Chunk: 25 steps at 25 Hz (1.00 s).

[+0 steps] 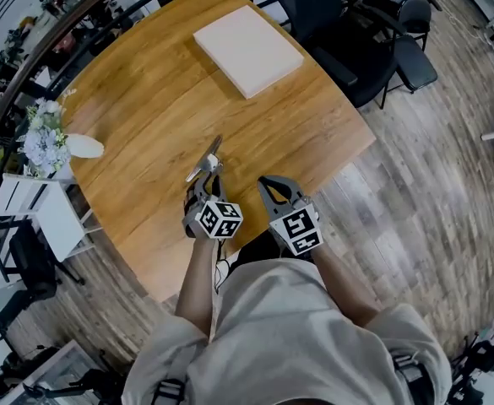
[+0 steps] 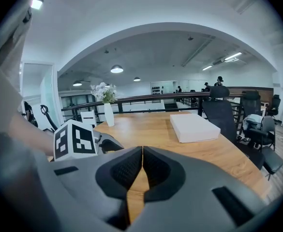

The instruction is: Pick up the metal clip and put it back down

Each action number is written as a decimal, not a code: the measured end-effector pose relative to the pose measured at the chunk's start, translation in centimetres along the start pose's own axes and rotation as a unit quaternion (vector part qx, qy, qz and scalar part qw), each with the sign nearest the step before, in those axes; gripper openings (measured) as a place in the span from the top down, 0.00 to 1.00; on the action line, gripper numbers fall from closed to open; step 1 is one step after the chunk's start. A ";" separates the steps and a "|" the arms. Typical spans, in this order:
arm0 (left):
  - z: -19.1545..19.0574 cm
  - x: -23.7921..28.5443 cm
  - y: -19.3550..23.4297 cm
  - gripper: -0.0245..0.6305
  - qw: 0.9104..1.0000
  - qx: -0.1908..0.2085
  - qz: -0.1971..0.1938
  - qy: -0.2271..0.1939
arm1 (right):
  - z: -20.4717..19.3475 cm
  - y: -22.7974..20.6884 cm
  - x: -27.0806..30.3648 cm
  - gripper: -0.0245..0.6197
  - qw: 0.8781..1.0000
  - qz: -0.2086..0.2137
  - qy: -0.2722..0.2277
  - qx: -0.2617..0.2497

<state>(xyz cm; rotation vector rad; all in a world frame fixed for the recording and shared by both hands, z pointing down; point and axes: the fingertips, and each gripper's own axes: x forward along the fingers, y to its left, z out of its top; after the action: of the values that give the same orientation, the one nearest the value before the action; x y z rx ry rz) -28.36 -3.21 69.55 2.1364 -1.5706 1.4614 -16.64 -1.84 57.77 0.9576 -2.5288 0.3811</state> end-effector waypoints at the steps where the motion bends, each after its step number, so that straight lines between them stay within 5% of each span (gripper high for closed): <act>1: -0.2 0.4 -0.1 0.84 1.000 0.004 -0.005 0.005 | 0.0 -0.1 0.1 0.92 1.000 -0.001 0.001 0.001; 8: -0.7 2.4 0.0 0.78 0.999 0.028 -0.016 0.021 | -0.3 -1.0 0.6 0.92 1.000 -0.014 0.003 0.003; 25: -0.4 3.9 1.2 0.83 0.999 0.029 -0.019 0.028 | -0.8 -0.9 1.3 0.92 0.999 -0.037 0.022 0.012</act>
<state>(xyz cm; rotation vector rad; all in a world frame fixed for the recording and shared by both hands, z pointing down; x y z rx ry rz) -29.58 -6.13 72.14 2.1233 -1.4774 1.5585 -16.64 -2.90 59.17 1.0362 -2.4469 0.4073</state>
